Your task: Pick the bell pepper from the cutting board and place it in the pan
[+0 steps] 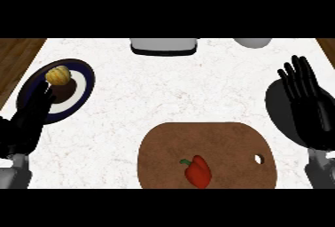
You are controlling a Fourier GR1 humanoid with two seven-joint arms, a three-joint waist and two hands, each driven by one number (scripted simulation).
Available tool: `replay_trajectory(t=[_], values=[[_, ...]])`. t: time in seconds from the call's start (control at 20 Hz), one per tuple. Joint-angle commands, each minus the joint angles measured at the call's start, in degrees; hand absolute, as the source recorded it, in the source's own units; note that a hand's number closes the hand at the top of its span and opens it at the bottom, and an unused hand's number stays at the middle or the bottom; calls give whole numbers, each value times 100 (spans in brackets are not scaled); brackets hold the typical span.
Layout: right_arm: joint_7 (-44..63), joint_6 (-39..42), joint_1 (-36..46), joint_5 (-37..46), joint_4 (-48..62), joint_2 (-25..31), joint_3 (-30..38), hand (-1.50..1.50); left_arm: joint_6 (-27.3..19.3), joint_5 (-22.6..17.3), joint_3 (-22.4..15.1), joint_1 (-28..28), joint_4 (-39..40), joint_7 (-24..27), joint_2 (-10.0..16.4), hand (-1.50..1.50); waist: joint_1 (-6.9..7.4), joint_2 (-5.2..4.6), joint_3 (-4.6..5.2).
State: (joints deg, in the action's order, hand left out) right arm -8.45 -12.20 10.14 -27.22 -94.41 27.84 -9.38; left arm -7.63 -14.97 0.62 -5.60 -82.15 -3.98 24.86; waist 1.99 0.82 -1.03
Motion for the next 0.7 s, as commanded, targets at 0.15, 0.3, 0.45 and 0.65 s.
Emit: replay_trajectory(t=[0.15, 0.3, 0.45, 0.65], values=[[-165, 1462, 1066, 1351, -802, 366, -2084, 150, 420, -174, -763, -237, -207, -125, -646, 0, 302, -69, 159], [-613, 1509, 2134, 2784, -1179, 1329, -1770, 150, 608, -280, -931, -182, -72, -303, -715, 0, 224, 357, 352], [-936, 1605, 2360, 3630, -1070, 610, -3014, -150, 784, -482, -1370, -288, -102, -455, -1243, 0, 175, -98, 126], [-1828, 1359, 2406, 4316, -328, -231, -3637, -150, 616, -396, -1377, -146, -161, -443, -1360, 0, -17, -107, 101]])
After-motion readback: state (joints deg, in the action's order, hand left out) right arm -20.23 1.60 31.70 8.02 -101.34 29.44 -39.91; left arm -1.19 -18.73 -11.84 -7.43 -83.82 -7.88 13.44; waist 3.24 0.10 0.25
